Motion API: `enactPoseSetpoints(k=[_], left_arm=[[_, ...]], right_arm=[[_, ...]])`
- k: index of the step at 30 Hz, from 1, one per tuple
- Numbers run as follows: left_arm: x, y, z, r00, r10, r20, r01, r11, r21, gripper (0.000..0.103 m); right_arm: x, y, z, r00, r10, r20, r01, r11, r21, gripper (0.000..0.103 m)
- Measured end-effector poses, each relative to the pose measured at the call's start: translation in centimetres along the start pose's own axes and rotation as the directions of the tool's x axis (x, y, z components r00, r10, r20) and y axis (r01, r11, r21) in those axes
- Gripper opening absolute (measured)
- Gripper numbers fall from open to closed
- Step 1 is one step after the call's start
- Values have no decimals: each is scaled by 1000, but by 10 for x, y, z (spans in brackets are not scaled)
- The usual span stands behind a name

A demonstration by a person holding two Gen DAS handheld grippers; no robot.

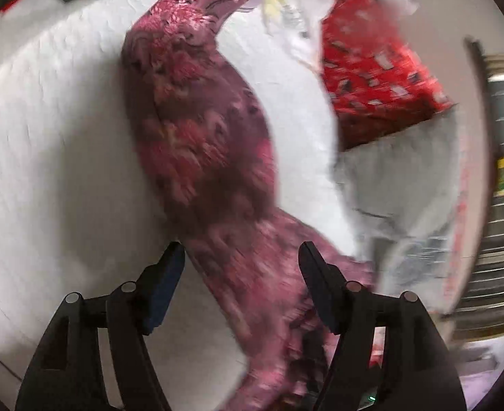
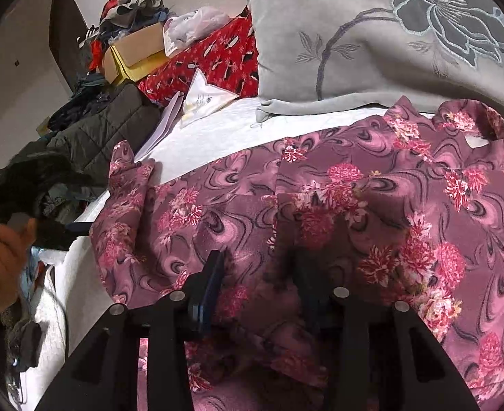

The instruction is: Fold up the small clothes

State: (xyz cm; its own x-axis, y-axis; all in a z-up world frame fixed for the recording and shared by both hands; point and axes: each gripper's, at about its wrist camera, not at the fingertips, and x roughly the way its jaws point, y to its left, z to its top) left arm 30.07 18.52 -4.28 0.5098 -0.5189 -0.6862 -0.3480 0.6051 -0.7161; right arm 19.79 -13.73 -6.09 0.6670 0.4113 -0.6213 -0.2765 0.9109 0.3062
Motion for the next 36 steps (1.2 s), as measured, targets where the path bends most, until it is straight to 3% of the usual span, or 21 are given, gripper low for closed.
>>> enactPoseSetpoints(k=[3, 4, 5, 6, 7, 9, 10, 13, 14, 15, 18, 20, 21, 22, 24, 28, 29, 30, 32, 34, 36], left_arm=[[7, -2, -8, 999, 25, -22, -24, 999, 40, 68], [14, -1, -6, 998, 51, -38, -50, 998, 44, 65], [16, 2, 0, 997, 66, -41, -65, 997, 33, 56], [17, 6, 3, 997, 72, -25, -72, 997, 12, 15], [16, 7, 7, 998, 64, -14, -64, 998, -5, 3], [-8, 14, 5, 998, 30, 51, -28, 999, -35, 3], [-24, 18, 0, 993, 48, 104, -46, 999, -26, 3], [-56, 40, -19, 962, 168, 215, -173, 985, 5, 3], [-61, 51, -23, 943, 239, 234, -247, 969, 7, 3], [-64, 62, -25, 935, 266, 233, -274, 962, 4, 3], [-72, 94, -14, 953, 220, 209, -214, 976, -49, 3], [-74, 90, 3, 956, 197, 218, -198, 980, -21, 4], [-72, 80, 14, 951, 203, 233, -209, 978, 3, 14], [-67, 69, 25, 948, 207, 240, -220, 975, 27, 34], [-53, 50, 42, 937, 236, 257, -257, 965, 52, 60], [-17, 22, 84, 889, 360, 282, -400, 911, 100, 60], [-8, 22, 94, 886, 372, 276, -411, 906, 97, 61], [1, 22, 102, 894, 370, 251, -404, 909, 98, 61], [18, 29, 114, 913, 364, 184, -382, 921, 72, 55], [17, 32, 115, 905, 373, 207, -389, 920, 45, 10], [0, 32, 109, 907, 339, 250, -359, 932, 39, 4]], right_arm=[[0, 1, 1, 1000, -3, -1, 3, 1000, -2, 45], [0, 1, 1, 1000, -4, -1, 4, 1000, -3, 45], [0, 1, 1, 1000, -4, -2, 4, 1000, -3, 45], [0, 1, 1, 1000, -6, -2, 6, 1000, -4, 45], [1, 1, 1, 1000, -8, -2, 8, 1000, -6, 45], [1, 2, 1, 1000, -12, -3, 12, 1000, -9, 45], [1, 2, 1, 1000, -12, -2, 12, 1000, -9, 45], [0, 1, 1, 1000, -8, -1, 8, 1000, -8, 45], [0, 1, 1, 1000, -7, -1, 7, 1000, -6, 45], [1, 1, 1, 1000, -6, -1, 6, 1000, -6, 45], [1, 1, 1, 1000, -5, 1, 5, 1000, -6, 45], [1, 0, 1, 1000, -3, 1, 3, 1000, -4, 45], [1, 0, 1, 1000, -2, 1, 2, 1000, -4, 45], [1, 1, 1, 1000, -3, 1, 3, 1000, -4, 45], [1, 0, 1, 1000, 0, 2, 0, 1000, -2, 45], [1, -1, 1, 1000, 13, 5, -13, 1000, 8, 45], [0, -2, 0, 1000, 17, 6, -18, 1000, 11, 45], [0, -3, 0, 1000, 24, 7, -24, 1000, 15, 45], [0, -4, 0, 999, 33, 9, -33, 999, 21, 45], [0, -4, 1, 999, 38, 10, -38, 999, 26, 45], [0, -4, 1, 999, 39, 10, -39, 999, 26, 45]])
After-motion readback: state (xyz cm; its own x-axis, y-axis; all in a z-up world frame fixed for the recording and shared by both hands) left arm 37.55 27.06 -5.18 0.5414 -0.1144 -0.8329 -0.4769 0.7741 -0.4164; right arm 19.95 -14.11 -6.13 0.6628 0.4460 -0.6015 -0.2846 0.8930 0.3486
